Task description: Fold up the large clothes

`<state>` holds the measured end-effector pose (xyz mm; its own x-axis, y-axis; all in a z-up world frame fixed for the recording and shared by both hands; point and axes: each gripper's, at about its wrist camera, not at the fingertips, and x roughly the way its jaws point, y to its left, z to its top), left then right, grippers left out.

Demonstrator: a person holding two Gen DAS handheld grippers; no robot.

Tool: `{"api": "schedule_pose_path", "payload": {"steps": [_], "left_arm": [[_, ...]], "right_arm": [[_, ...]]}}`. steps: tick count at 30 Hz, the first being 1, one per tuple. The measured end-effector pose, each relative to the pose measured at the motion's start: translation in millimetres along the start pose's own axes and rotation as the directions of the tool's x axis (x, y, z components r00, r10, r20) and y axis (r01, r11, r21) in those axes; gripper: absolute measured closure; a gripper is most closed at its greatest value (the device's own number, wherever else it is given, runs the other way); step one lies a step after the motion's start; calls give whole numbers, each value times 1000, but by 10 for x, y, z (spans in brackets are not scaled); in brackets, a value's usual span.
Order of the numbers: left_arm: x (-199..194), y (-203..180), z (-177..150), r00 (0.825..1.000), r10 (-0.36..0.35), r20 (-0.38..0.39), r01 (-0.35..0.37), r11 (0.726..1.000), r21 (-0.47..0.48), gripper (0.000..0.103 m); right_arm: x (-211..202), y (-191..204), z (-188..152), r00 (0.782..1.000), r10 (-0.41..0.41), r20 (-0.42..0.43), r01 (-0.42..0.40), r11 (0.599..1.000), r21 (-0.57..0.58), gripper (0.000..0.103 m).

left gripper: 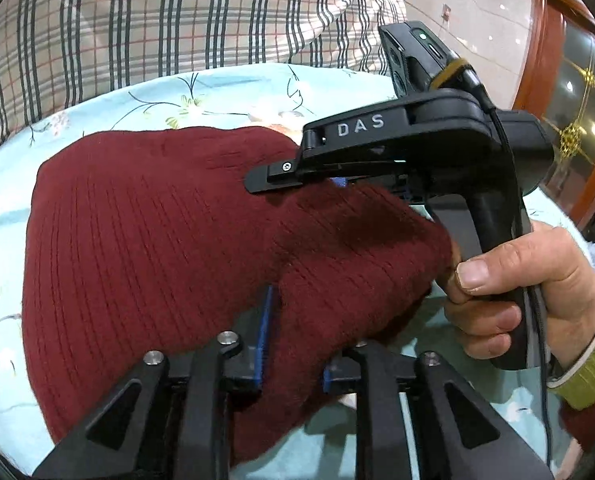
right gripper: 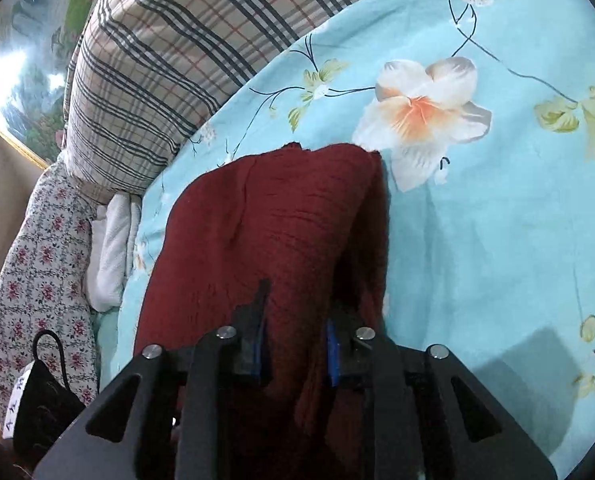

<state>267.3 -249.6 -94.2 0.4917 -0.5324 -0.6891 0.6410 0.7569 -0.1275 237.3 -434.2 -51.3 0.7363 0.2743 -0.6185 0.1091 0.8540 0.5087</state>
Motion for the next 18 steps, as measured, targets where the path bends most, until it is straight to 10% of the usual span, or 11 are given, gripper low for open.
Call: {"api": "schedule_pose_path", "payload": {"steps": [2,7,12,18], "left_arm": [[-80,36,-11,1000,-22,-8,22,1000,-19,72],[-539,59,-143,991,-134,5,134,988,-71,15],[-897,429,-206,994,-106,34,111,976,-185,14],[-882,1238,-269,994,-102,40,109,889,-444,14]], "right_arm": [[-56,55,-10,999,-38,6,38,999,-20,72],[-232,141,-83,994,-109,12,110,993,-36,42],[-394,157,-196,993,-118,9,118,992,-39,36],[-418,69,-279,999,-51,-13,51,998,28,35]]}}
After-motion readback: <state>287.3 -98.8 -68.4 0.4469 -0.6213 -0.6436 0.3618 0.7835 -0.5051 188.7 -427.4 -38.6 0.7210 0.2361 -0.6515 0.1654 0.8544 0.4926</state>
